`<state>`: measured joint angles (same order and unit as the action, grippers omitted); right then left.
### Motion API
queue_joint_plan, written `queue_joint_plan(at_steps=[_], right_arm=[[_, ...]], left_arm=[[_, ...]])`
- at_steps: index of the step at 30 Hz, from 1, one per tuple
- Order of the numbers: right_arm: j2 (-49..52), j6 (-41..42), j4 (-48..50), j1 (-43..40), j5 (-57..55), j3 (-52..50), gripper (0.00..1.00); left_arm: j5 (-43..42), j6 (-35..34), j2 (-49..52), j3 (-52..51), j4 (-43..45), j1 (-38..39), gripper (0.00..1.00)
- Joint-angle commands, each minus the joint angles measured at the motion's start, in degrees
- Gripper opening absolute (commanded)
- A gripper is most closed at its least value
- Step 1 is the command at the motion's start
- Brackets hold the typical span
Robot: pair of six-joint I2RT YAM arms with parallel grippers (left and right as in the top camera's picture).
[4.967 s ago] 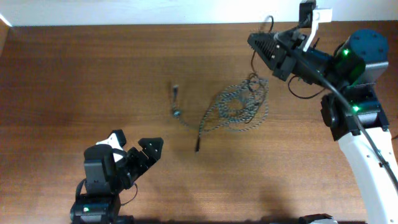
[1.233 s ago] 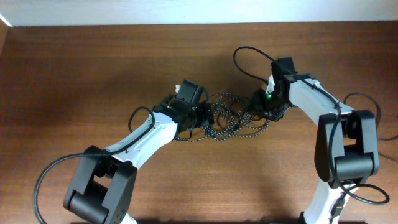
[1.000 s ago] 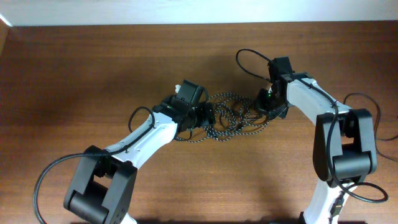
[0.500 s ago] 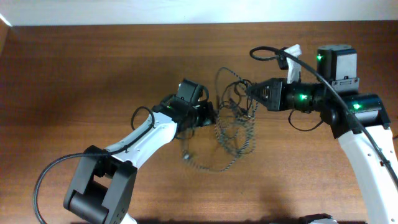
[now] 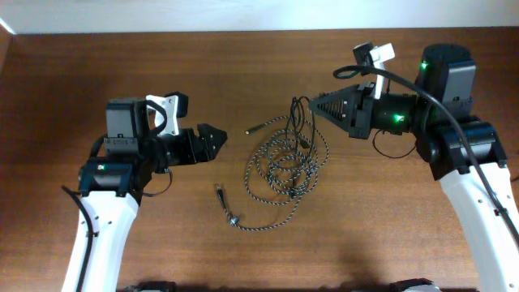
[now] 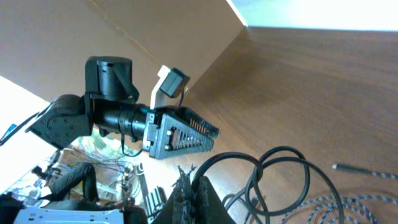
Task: Untangle cables
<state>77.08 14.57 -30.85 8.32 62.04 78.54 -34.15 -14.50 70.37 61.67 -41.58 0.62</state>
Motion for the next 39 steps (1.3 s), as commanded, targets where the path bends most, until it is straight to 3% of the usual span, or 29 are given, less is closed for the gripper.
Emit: queue_joint_plan(at_steps=[1,3,8,10,11,13,14,16,19,20,24,26,29,34,36,39], right_arm=[[-0.5,1.4,4.2,0.3,0.1,0.6,0.04],[-0.5,5.5,8.0,0.3,-0.8,0.7,0.04],[-0.5,5.4,6.2,0.3,-10.3,5.9,0.04],[-0.5,4.9,4.9,0.3,-10.3,5.9,0.04],[-0.5,4.7,4.4,0.3,-10.3,5.9,0.04],[-0.5,4.7,4.2,0.3,-10.5,5.9,0.04],[-0.5,4.8,4.1,0.3,-10.5,5.9,0.04],[-0.5,4.7,3.6,0.3,-11.9,5.9,0.04],[-0.5,4.1,2.3,0.3,-14.8,5.9,0.04],[-0.5,4.1,1.9,0.3,-14.8,5.9,0.04],[-0.5,2.1,-3.5,0.3,-19.3,5.9,0.04],[-0.5,2.1,-3.7,0.3,-19.2,5.9,0.04],[-0.5,2.1,-4.6,0.3,-19.2,5.9,0.04],[-0.5,2.1,-5.8,0.3,-19.3,5.9,0.04],[-0.5,1.7,-6.5,0.3,-19.3,5.9,0.04],[-0.5,1.2,-7.2,0.3,-19.3,5.9,0.04]], left_arm=[[-1.0,1.4,-0.4,0.2,-0.5,3.8,0.89],[-0.4,1.4,-0.4,0.2,-0.5,5.9,0.89],[-0.4,1.4,-0.4,0.2,-0.5,7.5,0.92],[1.6,1.3,0.1,0.2,-0.5,11.6,0.88],[5.5,1.3,0.7,-0.1,-0.5,14.5,0.86],[14.5,1.3,2.5,-0.9,1.2,21.9,0.97],[27.0,1.3,5.2,-1.0,2.5,28.2,0.98],[38.3,-4.9,10.1,-1.0,3.0,32.2,0.95],[38.1,-12.9,17.9,-1.0,4.9,32.3,0.95],[37.9,-21.6,22.4,-1.0,5.5,32.2,1.0],[31.8,-45.5,26.8,-1.0,10.8,32.3,0.99],[31.9,-46.4,27.1,-1.0,11.5,32.3,0.98],[26.4,-55.0,30.6,-1.0,11.6,33.9,0.99],[24.4,-55.4,36.2,-1.0,14.0,34.2,1.0],[24.0,-55.4,37.2,-1.0,13.9,34.2,0.87],[23.9,-55.3,37.5,-1.0,12.4,34.2,0.25]])
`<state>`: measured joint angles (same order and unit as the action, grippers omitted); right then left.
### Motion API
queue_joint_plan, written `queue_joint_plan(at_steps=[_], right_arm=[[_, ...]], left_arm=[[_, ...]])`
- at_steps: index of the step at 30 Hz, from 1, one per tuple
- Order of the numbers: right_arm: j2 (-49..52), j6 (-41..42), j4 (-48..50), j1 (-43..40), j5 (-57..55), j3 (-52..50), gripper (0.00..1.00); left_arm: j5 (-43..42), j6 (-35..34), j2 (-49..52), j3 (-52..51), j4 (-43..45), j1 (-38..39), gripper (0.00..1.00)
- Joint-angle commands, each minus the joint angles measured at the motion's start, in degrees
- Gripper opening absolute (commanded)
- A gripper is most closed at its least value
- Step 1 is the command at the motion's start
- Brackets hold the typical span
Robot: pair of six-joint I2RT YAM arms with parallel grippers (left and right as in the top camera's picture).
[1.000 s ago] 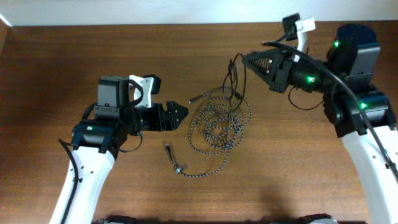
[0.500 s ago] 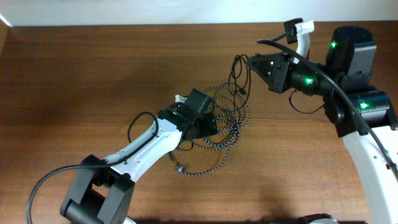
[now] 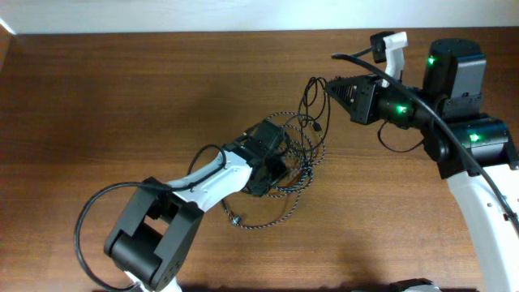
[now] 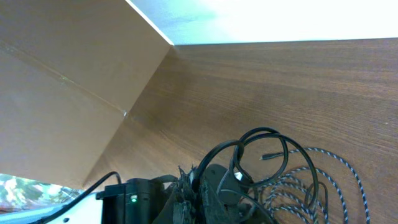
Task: Untangle cables
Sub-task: 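Pull the grippers apart, separating the black cable to the right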
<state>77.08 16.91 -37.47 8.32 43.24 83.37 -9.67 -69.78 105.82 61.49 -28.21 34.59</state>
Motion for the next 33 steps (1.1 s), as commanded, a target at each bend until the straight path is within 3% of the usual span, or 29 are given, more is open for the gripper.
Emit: queue_joint_plan(at_steps=[1,3,7,10,13,20,30,33], right_arm=[[-0.5,-1.8,-1.2,0.3,-0.5,1.1,0.04],[-0.5,-1.7,-1.6,0.3,-0.5,1.1,0.04],[-0.5,-2.2,-3.6,0.3,-5.6,1.1,0.04],[-0.5,-6.4,-14.4,0.3,-23.5,1.1,0.04],[-0.2,-6.2,-26.0,0.3,-42.4,1.0,0.04],[3.3,-4.4,-37.1,0.3,-43.3,0.3,0.04],[2.7,-4.5,-33.5,0.3,-33.3,0.3,0.04],[-6.3,-4.5,-30.1,0.3,-33.1,4.9,0.04]], left_arm=[[-0.4,2.5,2.1,-0.8,-1.0,0.0,0.0],[-0.4,8.2,1.7,-0.8,-2.2,-2.5,0.0],[0.9,20.2,-5.6,-0.7,-13.0,-17.1,0.0],[11.5,21.9,-17.1,-0.7,-21.3,-28.0,0.0],[19.2,21.9,-22.9,-0.7,-27.6,-34.0,0.0],[23.5,21.4,-22.9,-0.8,-29.4,-34.9,0.0],[24.2,19.7,-22.9,-0.8,-31.4,-34.9,0.0],[26.0,18.9,-23.2,-0.6,-32.2,-34.9,0.0]])
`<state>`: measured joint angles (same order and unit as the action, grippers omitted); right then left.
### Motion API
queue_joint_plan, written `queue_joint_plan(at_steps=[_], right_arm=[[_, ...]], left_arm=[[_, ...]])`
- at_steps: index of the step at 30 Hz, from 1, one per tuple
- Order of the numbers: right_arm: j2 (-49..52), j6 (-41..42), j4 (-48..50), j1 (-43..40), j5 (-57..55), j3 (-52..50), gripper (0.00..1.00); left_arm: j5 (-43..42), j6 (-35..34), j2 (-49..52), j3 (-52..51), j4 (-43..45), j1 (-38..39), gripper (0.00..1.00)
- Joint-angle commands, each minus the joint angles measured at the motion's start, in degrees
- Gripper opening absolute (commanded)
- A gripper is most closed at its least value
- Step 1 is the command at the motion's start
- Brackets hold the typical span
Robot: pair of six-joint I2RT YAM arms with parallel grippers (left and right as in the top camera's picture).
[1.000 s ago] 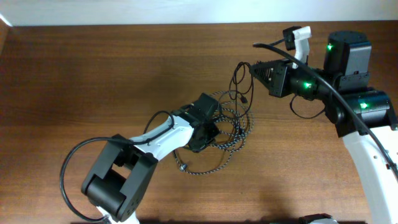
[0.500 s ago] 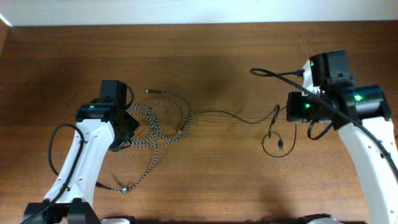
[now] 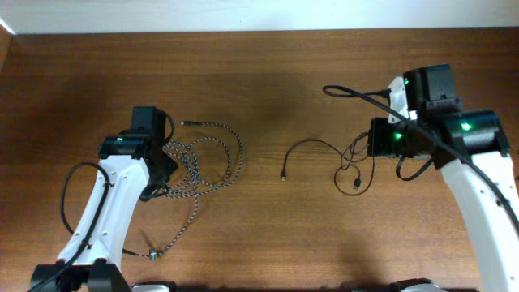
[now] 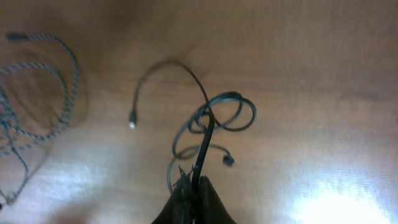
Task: Untangle cables
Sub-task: 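Pull the grippers apart, separating the black cable to the right, then carry the braided cable with the left gripper to the upper right corner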
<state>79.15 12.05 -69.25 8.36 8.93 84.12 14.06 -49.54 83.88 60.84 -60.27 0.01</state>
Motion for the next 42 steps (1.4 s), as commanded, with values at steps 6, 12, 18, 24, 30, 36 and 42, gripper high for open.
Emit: queue_joint_plan(at_steps=[6,12,18,24,30,36,42], right_arm=[[-21.6,0.4,9.1,0.2,-4.6,4.3,0.04],[-18.7,0.2,23.3,0.2,-9.6,4.4,0.04],[-2.2,-1.1,25.3,-10.1,-19.3,20.7,0.04],[26.2,-1.3,43.9,-32.4,-13.9,34.5,0.04],[48.5,-1.2,47.8,-38.9,-13.9,34.5,0.04],[50.3,-1.1,42.3,-44.7,-26.9,34.5,0.34],[36.5,2.9,41.6,-43.8,-6.9,39.3,0.99]], left_arm=[[-0.8,-1.0,-19.6,1.6,1.6,-0.3,0.0],[-4.0,0.2,-28.5,1.5,2.4,-0.2,0.0],[-3.8,0.2,-26.9,1.5,0.3,-0.2,0.0],[-3.7,0.2,-26.9,1.5,-0.9,-0.2,0.0],[-2.3,0.2,-26.9,1.5,-3.8,-0.2,0.0],[-2.5,-0.6,-26.9,1.5,-4.8,-0.2,0.0],[-2.7,-0.7,-26.8,1.5,-5.7,-0.2,0.0]])
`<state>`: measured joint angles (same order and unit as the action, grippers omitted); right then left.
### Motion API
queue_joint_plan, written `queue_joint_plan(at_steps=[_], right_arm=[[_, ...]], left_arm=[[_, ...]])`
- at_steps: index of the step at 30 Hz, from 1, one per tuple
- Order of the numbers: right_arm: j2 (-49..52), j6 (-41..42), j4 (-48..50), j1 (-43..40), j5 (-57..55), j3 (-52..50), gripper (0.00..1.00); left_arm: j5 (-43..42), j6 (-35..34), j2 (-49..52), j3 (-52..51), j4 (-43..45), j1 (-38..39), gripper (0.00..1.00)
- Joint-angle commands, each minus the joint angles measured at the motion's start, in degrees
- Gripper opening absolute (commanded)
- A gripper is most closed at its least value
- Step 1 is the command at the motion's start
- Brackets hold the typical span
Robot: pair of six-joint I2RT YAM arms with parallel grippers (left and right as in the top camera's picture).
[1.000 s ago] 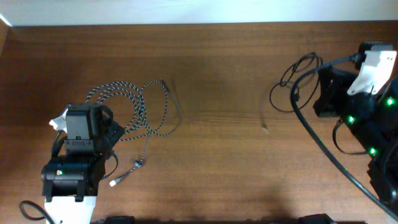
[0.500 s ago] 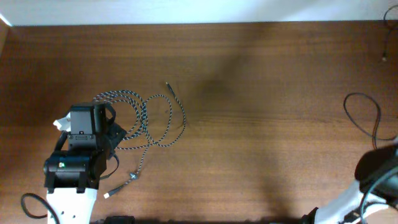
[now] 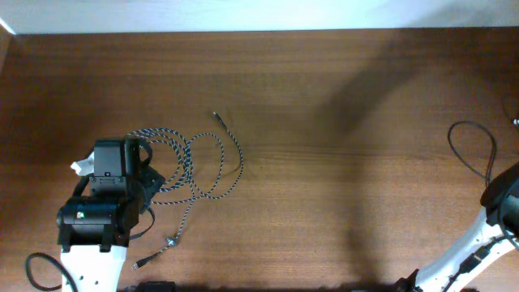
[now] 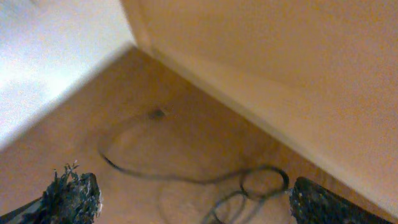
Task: Untangle cables
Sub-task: 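Carry the braided cable with the left gripper to the upper right corner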
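Observation:
A black-and-white braided cable (image 3: 195, 162) lies in loose loops at the left of the table, one plug (image 3: 216, 116) pointing to the back. My left gripper (image 3: 151, 177) sits at the loops' left edge, mostly hidden under its wrist, so its jaws cannot be read. A thin black cable (image 3: 473, 150) lies by itself at the far right edge. In the blurred right wrist view my right gripper (image 4: 193, 190) is open, fingers (image 4: 71, 198) wide apart, with the black cable (image 4: 261, 182) on the wood between and beyond them, untouched.
The right arm (image 3: 503, 195) stands at the table's right edge, partly out of frame. A pale wall (image 4: 261, 74) rises just behind the black cable. The left arm's own lead (image 3: 36, 268) curls at the front left corner.
The right gripper was shut on the black cable right of centre. Now it is open and the cable lies at the far right edge. The left arm has drawn back toward the front, and the braided cable has shifted slightly.
Both cables lay tangled in one heap at mid-table, the right gripper holding the black one. Then the left arm was reaching into the heap. By 1.4 s ago the cables were apart, braided left, black right. Now they lie at opposite ends, the black one released.

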<state>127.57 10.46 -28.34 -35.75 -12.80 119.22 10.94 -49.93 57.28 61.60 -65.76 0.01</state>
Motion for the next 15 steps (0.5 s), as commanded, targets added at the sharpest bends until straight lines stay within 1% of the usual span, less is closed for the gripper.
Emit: queue_joint_plan(at_steps=[1,2,4,5,6,7,10,11,12,14,15], right_arm=[[-14.7,6.1,1.1,0.3,21.7,4.2,0.99],[-20.2,6.6,2.0,0.3,34.9,4.2,0.99],[-29.8,6.6,2.1,0.3,52.7,4.2,0.99],[-35.1,6.6,2.1,0.5,59.9,4.2,0.99],[-39.1,6.6,1.5,0.5,63.7,4.2,0.99],[-42.5,6.5,-0.6,0.5,64.9,4.2,0.99],[-52.7,6.5,-11.8,0.5,64.7,3.1,0.99],[-57.0,6.2,-13.6,0.9,64.7,0.7,0.99],[-60.3,4.3,-13.5,2.5,64.7,-2.4,0.99],[-65.9,-4.0,-12.8,7.5,64.6,-7.8,0.99],[-69.2,-10.5,-13.0,10.7,63.1,-11.2,0.99]], left_arm=[[0.4,-0.3,-0.2,0.7,-0.2,-0.2,0.0],[0.5,-0.3,-0.2,0.7,-0.2,-0.2,0.0],[0.4,-0.3,-0.2,0.7,-0.2,-0.2,0.0],[0.4,-0.3,-0.2,0.7,-0.5,-0.2,0.0],[0.5,-0.3,-0.2,0.7,-0.8,-0.2,0.0],[0.4,-0.3,-0.2,0.7,-0.8,-0.2,0.0],[0.4,-0.3,-0.2,0.7,-0.3,-0.2,0.0],[-0.2,-0.3,-0.2,0.7,1.4,-0.2,0.0],[-2.6,-0.3,-0.2,0.7,3.6,-0.2,0.0],[-6.3,-0.3,-0.2,0.7,8.5,-0.2,0.0],[-8.3,-0.3,-0.2,0.8,11.8,-0.2,0.0]])
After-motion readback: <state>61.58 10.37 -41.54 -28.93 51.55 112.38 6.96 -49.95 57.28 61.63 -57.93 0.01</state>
